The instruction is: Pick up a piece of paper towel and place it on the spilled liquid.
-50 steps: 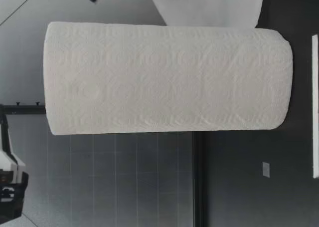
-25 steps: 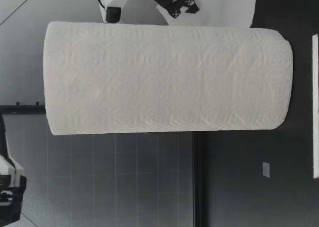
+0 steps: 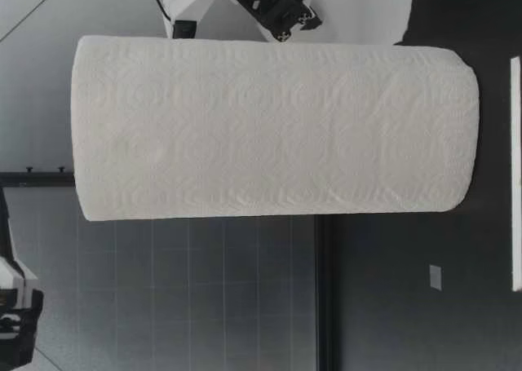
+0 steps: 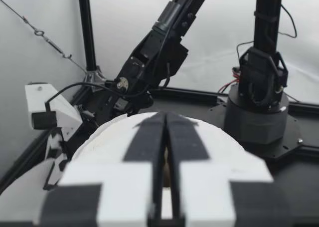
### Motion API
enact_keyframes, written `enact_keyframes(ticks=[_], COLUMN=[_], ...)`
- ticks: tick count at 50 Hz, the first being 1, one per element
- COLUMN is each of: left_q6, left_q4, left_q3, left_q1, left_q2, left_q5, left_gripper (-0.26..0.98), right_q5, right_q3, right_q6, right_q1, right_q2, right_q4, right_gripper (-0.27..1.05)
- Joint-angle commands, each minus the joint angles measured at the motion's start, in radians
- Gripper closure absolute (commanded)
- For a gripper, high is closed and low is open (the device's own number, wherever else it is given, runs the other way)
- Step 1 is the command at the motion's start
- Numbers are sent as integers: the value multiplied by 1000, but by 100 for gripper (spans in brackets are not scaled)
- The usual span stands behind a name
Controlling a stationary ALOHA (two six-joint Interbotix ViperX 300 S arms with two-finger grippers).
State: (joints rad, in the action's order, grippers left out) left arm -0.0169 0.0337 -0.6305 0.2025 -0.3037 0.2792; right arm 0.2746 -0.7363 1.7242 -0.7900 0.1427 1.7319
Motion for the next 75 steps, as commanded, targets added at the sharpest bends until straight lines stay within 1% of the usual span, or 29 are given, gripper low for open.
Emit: enact_keyframes(ticks=[1, 4, 16, 23, 30, 35, 39, 44, 48, 59, 62, 67, 75], left_q6=[0, 0, -2, -2, -3, -3, -2, -5, -8, -6, -3, -2, 0], left_q4=[-3, -2, -2, -2, -2, -2, -2, -2, -6, -15, -15, -15, -14], left_q3=[11, 12, 11, 11, 12, 11, 11, 12, 9, -44, -58, -71, -78], left_q1=[-2, -2, -2, -2, -2, -2, -3, -6, -17, -29, -34, -43, -58], left_q2=[-21, -21, -20, -21, -21, -21, -21, -28, -41, -81, -95, -107, -126], left_q5=[11, 12, 14, 14, 14, 15, 20, 23, 23, 14, 12, 12, 12], left_gripper=[61, 61, 61, 61, 61, 61, 61, 61, 61, 61, 61, 61, 61], right_q5=[41, 69, 117, 236, 313, 360, 382, 414, 456, 584, 611, 621, 629], right_q3=[14, 9, 9, -3, 5, 6, 0, -20, -51, -137, -141, -133, -104], right_q6=[-2, -3, -18, -75, -199, -316, -380, -446, -492, -589, -606, -607, -606], right_q1=[-6, -5, 8, 35, 74, 100, 129, 202, 282, 486, 549, 635, 736], right_q2=[-15, -18, -28, -29, -40, -83, -137, -232, -313, -468, -508, -563, -643], right_q4=[-12, -12, -14, -34, -149, -264, -336, -411, -476, -681, -736, -790, -850], right_gripper=[15, 10, 11, 10, 10, 10, 10, 10, 10, 12, 14, 17, 24])
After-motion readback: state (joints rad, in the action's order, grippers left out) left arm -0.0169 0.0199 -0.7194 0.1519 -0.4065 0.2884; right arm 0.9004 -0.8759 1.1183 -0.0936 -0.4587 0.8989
